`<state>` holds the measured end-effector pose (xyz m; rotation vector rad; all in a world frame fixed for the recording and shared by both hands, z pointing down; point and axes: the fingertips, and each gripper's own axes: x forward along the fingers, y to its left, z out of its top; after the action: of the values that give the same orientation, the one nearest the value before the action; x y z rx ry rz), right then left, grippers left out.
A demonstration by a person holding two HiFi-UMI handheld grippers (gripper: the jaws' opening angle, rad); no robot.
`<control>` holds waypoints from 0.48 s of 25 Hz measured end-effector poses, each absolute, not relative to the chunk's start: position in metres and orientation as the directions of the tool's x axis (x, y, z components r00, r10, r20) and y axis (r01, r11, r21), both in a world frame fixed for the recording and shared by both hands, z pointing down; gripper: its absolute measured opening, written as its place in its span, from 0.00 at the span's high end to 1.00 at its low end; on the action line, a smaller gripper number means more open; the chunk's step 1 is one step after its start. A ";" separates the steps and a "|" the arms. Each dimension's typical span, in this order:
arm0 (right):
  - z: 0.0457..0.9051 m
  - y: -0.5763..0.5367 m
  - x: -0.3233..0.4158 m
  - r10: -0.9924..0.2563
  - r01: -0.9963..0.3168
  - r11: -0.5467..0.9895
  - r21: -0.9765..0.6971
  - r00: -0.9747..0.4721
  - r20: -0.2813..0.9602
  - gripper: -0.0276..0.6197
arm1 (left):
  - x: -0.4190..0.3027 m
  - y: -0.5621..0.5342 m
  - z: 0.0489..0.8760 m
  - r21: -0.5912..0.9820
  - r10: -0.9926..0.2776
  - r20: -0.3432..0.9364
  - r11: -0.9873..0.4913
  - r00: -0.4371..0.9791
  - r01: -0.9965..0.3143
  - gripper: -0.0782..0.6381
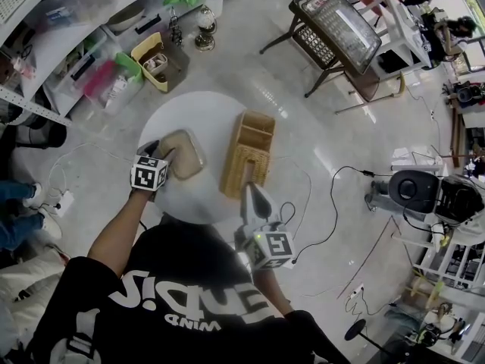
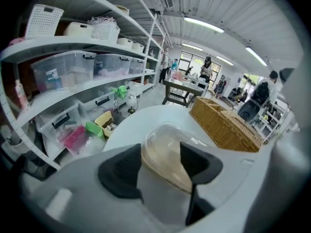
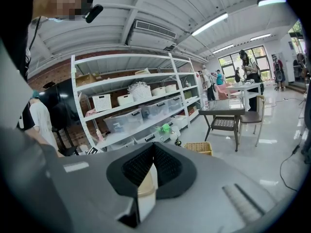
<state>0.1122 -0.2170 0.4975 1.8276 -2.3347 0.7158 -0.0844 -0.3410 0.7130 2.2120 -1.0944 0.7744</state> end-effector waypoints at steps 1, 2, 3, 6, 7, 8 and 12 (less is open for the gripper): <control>0.500 -0.215 0.113 -0.891 -0.937 0.178 -0.299 -0.283 0.355 0.96 | -0.084 -0.341 0.711 0.210 -0.518 0.694 -0.519 0.500 -0.829 0.54; 0.501 -0.214 0.114 -0.890 -0.938 0.181 -0.297 -0.284 0.356 0.96 | -0.084 -0.341 0.709 0.207 -0.524 0.690 -0.518 0.499 -0.830 0.55; 0.501 -0.214 0.114 -0.890 -0.938 0.181 -0.296 -0.284 0.356 0.96 | -0.084 -0.341 0.707 0.207 -0.531 0.685 -0.514 0.498 -0.832 0.55; 0.498 -0.214 0.116 -0.894 -0.936 0.178 -0.303 -0.283 0.347 0.96 | -0.085 -0.343 0.698 0.227 -0.554 0.664 -0.491 0.502 -0.841 0.61; 0.497 -0.213 0.118 -0.896 -0.936 0.180 -0.303 -0.283 0.343 0.96 | -0.084 -0.343 0.694 0.234 -0.560 0.656 -0.485 0.505 -0.842 0.63; 0.496 -0.212 0.119 -0.896 -0.936 0.180 -0.303 -0.283 0.341 0.96 | -0.084 -0.343 0.690 0.242 -0.565 0.649 -0.482 0.509 -0.842 0.65; 0.494 -0.208 0.118 -0.896 -0.934 0.172 -0.314 -0.281 0.343 0.96 | -0.085 -0.343 0.678 0.269 -0.577 0.627 -0.469 0.523 -0.841 0.70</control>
<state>0.1184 -0.2085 0.4944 1.8343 -2.3433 0.7247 -0.0845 -0.3431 0.6780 2.2078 -1.1499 0.6216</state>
